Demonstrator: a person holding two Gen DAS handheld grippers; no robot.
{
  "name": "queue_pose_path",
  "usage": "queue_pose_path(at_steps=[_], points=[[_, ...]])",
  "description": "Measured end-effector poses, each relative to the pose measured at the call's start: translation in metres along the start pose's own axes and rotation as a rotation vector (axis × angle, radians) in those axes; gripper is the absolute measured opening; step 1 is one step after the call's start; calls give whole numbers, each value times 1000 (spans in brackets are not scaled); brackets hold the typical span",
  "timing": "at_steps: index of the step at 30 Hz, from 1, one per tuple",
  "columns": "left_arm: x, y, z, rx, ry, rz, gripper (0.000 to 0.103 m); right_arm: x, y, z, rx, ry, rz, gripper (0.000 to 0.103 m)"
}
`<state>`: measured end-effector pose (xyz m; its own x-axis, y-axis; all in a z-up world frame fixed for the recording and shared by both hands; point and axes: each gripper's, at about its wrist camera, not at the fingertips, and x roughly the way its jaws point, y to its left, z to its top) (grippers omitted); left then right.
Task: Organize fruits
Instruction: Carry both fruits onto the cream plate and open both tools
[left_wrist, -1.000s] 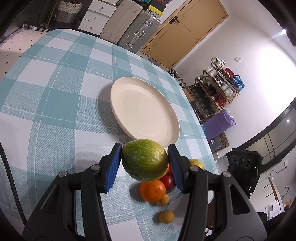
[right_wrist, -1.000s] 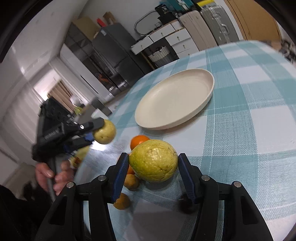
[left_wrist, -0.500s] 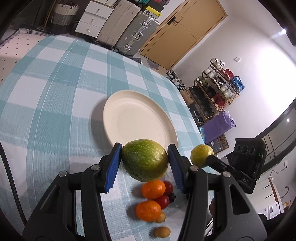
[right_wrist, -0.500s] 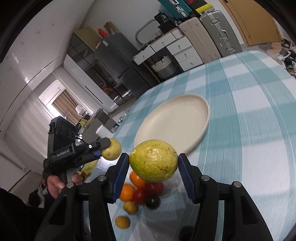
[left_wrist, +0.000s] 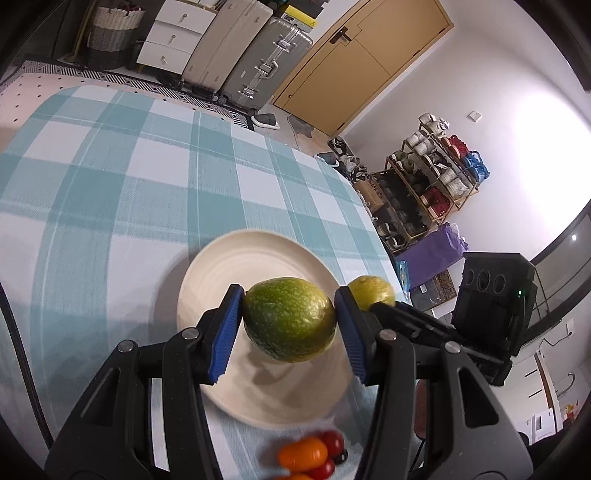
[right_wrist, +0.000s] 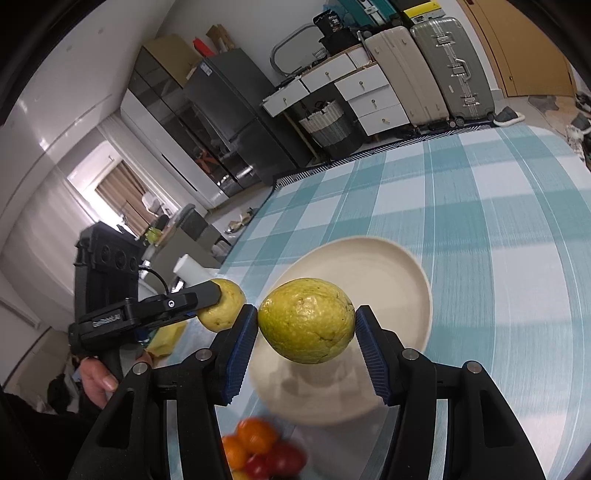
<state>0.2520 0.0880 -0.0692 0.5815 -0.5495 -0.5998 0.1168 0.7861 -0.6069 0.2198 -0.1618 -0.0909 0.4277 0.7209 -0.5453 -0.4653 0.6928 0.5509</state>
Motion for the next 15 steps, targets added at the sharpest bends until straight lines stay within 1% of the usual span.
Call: queue_pose_path(at_steps=[3, 6, 10, 12, 15], points=[[21, 2, 14, 2, 18, 8, 48, 19, -6, 14, -24, 22, -43, 56], [43, 5, 25, 3, 40, 15, 48, 37, -15, 20, -26, 53, -69, 56], [70, 15, 35, -21, 65, 18, 48, 60, -24, 24, -25, 100, -110, 56], [78, 18, 36, -24, 71, 24, 48, 68, -26, 24, -39, 100, -142, 56], [87, 22, 39, -29, 73, 27, 48, 74, -27, 25, -54, 96, -161, 56]])
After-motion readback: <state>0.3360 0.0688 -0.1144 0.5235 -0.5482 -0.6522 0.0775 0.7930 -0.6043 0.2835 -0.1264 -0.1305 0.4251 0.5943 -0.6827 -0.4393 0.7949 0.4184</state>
